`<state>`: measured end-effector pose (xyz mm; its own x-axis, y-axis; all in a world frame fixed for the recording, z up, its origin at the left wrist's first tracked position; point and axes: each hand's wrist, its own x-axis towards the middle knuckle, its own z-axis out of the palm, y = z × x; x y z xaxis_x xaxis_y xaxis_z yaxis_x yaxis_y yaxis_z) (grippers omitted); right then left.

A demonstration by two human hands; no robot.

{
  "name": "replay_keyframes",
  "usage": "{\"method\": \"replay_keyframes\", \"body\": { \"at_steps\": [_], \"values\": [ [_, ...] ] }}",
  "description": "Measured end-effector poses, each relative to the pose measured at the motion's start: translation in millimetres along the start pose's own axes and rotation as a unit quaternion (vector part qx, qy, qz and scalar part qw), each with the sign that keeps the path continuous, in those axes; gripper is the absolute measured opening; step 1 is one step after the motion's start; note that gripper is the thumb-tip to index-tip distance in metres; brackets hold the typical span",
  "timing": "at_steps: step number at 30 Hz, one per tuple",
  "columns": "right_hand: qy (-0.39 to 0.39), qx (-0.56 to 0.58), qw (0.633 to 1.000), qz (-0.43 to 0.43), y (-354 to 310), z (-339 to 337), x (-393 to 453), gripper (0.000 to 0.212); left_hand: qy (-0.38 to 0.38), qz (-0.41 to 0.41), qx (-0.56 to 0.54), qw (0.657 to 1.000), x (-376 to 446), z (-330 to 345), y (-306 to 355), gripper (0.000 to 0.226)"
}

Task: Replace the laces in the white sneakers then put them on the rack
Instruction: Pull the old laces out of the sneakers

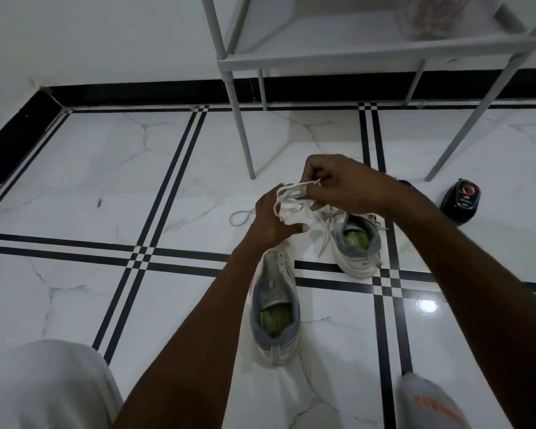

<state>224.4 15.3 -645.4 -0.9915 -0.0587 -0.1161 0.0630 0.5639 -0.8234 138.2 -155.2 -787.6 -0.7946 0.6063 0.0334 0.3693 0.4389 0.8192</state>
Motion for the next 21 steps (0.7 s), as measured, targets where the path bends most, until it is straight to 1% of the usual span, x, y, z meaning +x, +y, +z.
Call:
{"method": "replay_keyframes", "body": {
  "at_steps": [2,3,5,7,10,11,13,15,16,18,20,21],
  "values": [
    [0.022,0.06,0.998,-0.013,-9,-16,-7,0.015,0.011,0.018,-0.002,1.0,5,9,8,0.037],
    [0.04,0.097,0.994,-0.012,-10,-23,-11,0.016,0.019,0.007,0.004,1.0,6,11,9,0.022],
    [0.091,0.15,0.984,-0.004,-6,-37,-17,0.017,0.005,-0.046,0.028,0.999,3,11,5,0.005],
    [0.146,0.167,0.975,0.006,4,-50,-21,0.02,-0.006,-0.093,0.064,0.994,-1,3,-2,0.006],
    [0.192,0.174,0.965,0.033,25,-58,-23,0.021,0.019,-0.111,0.072,0.991,0,-21,-1,0.011],
    [0.198,0.172,0.964,0.041,32,-56,-22,0.02,0.026,-0.109,0.057,0.992,2,-29,4,0.01],
    [0.2,0.18,0.961,0.065,46,-46,-18,0.018,0.03,-0.103,-0.018,0.994,7,-44,23,0.008],
    [0.206,0.219,0.95,0.085,53,-33,-14,0.013,0.031,-0.087,-0.094,0.991,14,-57,49,0.016],
    [0.215,0.248,0.94,0.089,55,-26,-11,0.012,0.023,-0.076,-0.125,0.989,17,-61,65,0.018],
    [0.238,0.323,0.911,0.093,57,-14,-4,0.018,-0.01,-0.048,-0.172,0.984,23,-67,94,0.019],
    [0.258,0.399,0.873,0.112,57,-7,3,0.02,-0.042,-0.017,-0.207,0.977,29,-69,120,0.02],
    [0.264,0.439,0.85,0.121,57,-5,7,0.016,-0.051,-0.004,-0.217,0.975,33,-69,131,0.02]
  ]
}}
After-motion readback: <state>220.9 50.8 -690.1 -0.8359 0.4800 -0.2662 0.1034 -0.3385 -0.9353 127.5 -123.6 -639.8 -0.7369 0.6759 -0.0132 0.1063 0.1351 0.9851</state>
